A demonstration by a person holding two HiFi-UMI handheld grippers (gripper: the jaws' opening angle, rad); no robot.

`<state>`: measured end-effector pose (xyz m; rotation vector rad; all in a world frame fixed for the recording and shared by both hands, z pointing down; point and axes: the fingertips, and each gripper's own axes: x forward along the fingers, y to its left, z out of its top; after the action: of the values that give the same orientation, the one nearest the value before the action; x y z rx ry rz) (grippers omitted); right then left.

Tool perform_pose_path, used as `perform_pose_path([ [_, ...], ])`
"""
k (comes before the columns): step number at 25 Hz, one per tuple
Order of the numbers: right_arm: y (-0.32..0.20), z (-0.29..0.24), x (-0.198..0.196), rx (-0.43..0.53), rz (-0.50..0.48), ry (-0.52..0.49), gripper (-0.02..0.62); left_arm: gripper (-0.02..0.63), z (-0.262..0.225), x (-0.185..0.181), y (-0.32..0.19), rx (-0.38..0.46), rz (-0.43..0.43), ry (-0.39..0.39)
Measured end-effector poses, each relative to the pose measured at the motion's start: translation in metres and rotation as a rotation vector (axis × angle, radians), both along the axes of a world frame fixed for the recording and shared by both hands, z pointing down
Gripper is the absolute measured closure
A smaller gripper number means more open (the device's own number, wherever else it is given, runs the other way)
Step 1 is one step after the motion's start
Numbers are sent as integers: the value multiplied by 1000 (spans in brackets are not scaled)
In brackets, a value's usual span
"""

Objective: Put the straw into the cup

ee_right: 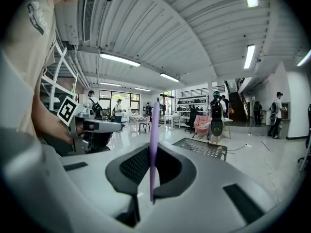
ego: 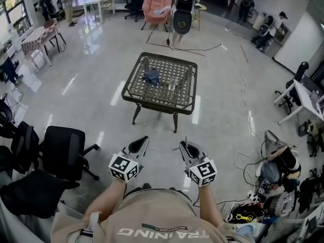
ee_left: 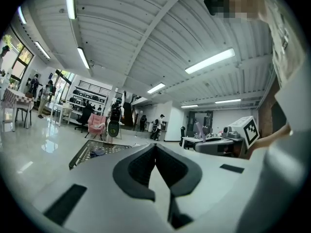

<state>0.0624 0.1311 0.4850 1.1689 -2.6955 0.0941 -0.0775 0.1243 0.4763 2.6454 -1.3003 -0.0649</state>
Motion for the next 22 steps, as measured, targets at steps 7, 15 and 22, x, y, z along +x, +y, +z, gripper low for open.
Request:
perform_pose_path([
  [7, -15, 9, -5, -27, 3, 40, 565, 591, 22, -13, -9, -13, 8, -18],
  [15, -41, 27, -2, -70, -54, 39, 565, 591, 35, -14, -41, -47, -53, 4],
  [22, -85, 30, 3, -50, -134, 17, 565, 591, 21, -7, -85, -13, -106, -15],
])
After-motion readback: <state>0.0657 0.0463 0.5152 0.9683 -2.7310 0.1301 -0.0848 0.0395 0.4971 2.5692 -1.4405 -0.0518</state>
